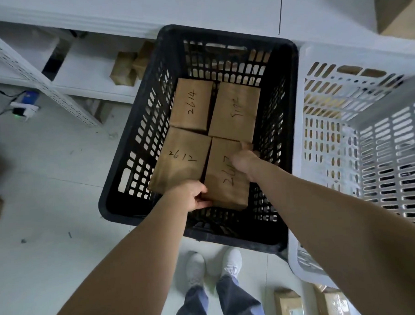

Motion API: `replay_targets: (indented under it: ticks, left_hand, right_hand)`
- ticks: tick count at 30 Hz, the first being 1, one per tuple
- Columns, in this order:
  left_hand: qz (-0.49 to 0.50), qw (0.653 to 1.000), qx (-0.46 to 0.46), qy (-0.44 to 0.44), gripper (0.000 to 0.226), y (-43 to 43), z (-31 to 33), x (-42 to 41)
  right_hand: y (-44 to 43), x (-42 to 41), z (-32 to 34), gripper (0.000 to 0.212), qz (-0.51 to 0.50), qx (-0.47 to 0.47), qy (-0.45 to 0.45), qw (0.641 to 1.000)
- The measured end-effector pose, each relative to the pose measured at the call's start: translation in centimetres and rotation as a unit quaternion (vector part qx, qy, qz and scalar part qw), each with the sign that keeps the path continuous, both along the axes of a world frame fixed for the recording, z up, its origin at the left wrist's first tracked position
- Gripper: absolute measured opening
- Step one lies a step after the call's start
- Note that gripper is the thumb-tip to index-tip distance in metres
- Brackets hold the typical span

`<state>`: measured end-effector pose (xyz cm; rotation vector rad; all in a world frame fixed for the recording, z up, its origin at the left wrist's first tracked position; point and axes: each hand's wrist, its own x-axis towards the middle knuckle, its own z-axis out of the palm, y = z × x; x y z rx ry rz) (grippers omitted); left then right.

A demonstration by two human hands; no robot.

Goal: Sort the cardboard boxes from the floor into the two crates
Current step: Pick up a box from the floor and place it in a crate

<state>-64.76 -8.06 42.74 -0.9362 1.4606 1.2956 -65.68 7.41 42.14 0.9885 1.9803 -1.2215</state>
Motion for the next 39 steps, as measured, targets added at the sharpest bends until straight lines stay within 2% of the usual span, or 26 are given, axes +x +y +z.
replay_targets:
  ticks: [1,2,3,4,5,6,7,9,14,18,20,23,25,30,34,39]
  left_hand:
    - [0.017,1.000,0.004,-0.003,0.018,0.3,-0.2,-0.1]
    - [0.031,0.999,0.008,-0.006,0.018,0.6,-0.4,-0.2]
    - [0.044,0.999,0.010,-0.010,0.019,0.8,-0.5,-0.2]
    - [0.056,0.998,0.012,-0.012,0.020,0.9,-0.7,-0.1]
    - [0.065,0.998,0.012,-0.009,0.020,1.0,-0.8,0.0]
    - [0.074,0.997,0.012,-0.004,0.020,1.0,-0.9,0.0]
    - [0.084,0.996,0.011,0.001,0.021,0.9,-0.9,-0.1]
    - [0.088,0.996,0.009,0.007,0.027,0.8,-0.5,-0.3]
    - [-0.005,0.999,-0.014,0.032,0.028,1.7,4.1,-1.6]
    - [-0.003,0.987,-0.016,0.162,0.021,4.0,8.4,-2.9]
    - [-0.009,0.974,0.018,0.227,0.011,5.5,11.0,-3.1]
    - [-0.070,0.936,0.078,0.336,0.008,7.9,15.4,-2.5]
    - [-0.118,0.902,0.121,0.398,0.011,9.5,18.7,-1.5]
    - [-0.247,0.803,0.269,0.472,0.018,12.2,25.2,3.1]
    - [-0.322,0.717,0.364,0.501,0.032,13.2,27.8,7.5]
    - [-0.436,0.628,0.458,0.454,0.042,14.2,29.6,16.3]
  right_hand:
    - [-0.3,0.3,0.5,0.036,-0.006,0.013,-0.029,0.999]
    - [-0.3,0.6,0.4,0.028,0.052,0.023,-0.039,0.998]
    - [-0.6,0.7,0.6,0.024,0.206,0.110,-0.068,0.970]
    - [-0.6,1.3,1.0,0.022,0.276,0.170,-0.050,0.945]
    - [-0.6,1.3,0.5,0.023,0.239,0.156,-0.032,0.958]
    - [-0.2,1.0,0.1,0.029,0.105,0.089,-0.007,0.990]
    - [0.2,0.9,0.5,0.037,-0.006,0.034,0.011,0.999]
    - [0.3,0.8,1.5,0.043,-0.032,0.019,0.031,0.999]
    - [0.7,0.4,5.2,0.037,-0.108,0.015,0.081,0.991]
    - [1.4,1.6,10.1,0.037,-0.163,-0.039,0.187,0.968]
    - [1.6,3.0,13.0,0.036,-0.192,-0.029,0.248,0.949]
    - [2.3,5.5,17.0,0.035,-0.244,-0.019,0.316,0.917]
    - [2.9,7.5,19.7,0.022,-0.282,-0.012,0.366,0.887]
    - [3.8,14.1,25.7,0.027,-0.385,0.059,0.452,0.803]
    - [3.7,20.4,28.3,0.035,-0.453,0.099,0.483,0.743]
    - [1.3,31.7,30.4,0.035,-0.566,0.211,0.472,0.642]
